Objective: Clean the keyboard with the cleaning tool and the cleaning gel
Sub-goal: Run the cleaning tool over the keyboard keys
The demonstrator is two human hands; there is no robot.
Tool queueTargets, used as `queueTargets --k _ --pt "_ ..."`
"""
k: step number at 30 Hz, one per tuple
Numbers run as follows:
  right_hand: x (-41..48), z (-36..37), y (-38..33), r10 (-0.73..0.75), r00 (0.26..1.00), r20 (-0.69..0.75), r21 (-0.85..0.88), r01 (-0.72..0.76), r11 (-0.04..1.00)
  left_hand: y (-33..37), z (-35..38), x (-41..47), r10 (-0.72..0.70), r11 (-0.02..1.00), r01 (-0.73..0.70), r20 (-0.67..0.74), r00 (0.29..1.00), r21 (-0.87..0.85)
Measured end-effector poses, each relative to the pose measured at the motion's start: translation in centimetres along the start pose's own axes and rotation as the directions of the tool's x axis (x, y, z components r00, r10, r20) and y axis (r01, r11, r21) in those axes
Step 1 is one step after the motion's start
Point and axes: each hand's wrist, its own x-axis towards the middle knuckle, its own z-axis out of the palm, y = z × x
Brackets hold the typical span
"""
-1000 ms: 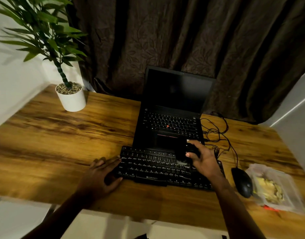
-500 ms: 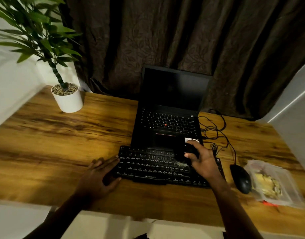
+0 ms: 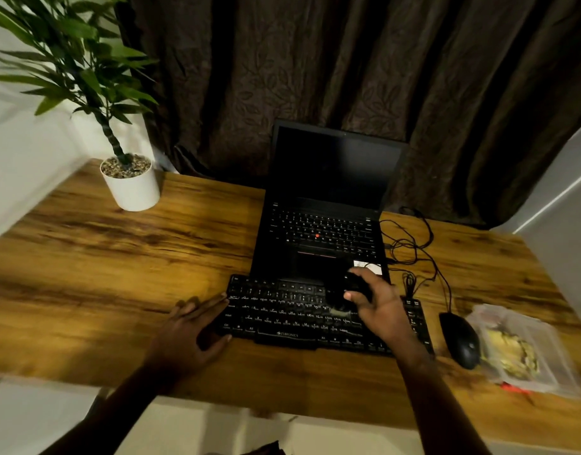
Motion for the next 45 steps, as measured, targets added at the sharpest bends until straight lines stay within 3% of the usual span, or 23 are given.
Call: queueTargets --k 8,17,26,34,41,45 --pt "-1.2 -3.4 1.7 0.001 0.999 -0.048 -0.066 -0.005 0.998 0.3 -0.2 0.0 -0.001 1.000 0.000 -0.026 1.000 -0.018" --pt "-0.4 0.6 -0.1 -0.038 0.998 0.042 0.017 0.037 0.999 0.4 -0.3 -0.2 -0.010 1.000 0.010 -0.004 1.000 -0.014" --pt "-1.6 -2.3 1.8 0.008 0.997 -0.070 -0.064 -0.013 0.998 0.0 0.1 -0.1 -0.004 1.000 0.004 -0.003 1.000 -0.029" --pt "-0.1 1.3 -0.3 -0.009 1.000 0.023 0.016 0.009 1.000 0.1 -0.1 0.0 0.014 1.000 -0.015 -0.011 1.000 -0.016" --pt "-1.5 -2.1 1.9 0.004 0.998 -0.055 -0.091 -0.009 0.996 0.5 -0.4 -0.1 0.007 1.000 -0.008 -0.031 1.000 -0.021" --pt "-1.2 -0.6 1.2 0.016 0.999 -0.046 -0.059 -0.019 0.998 0.4 -0.2 0.0 0.014 1.000 -0.015 -0.042 0.999 -0.007"
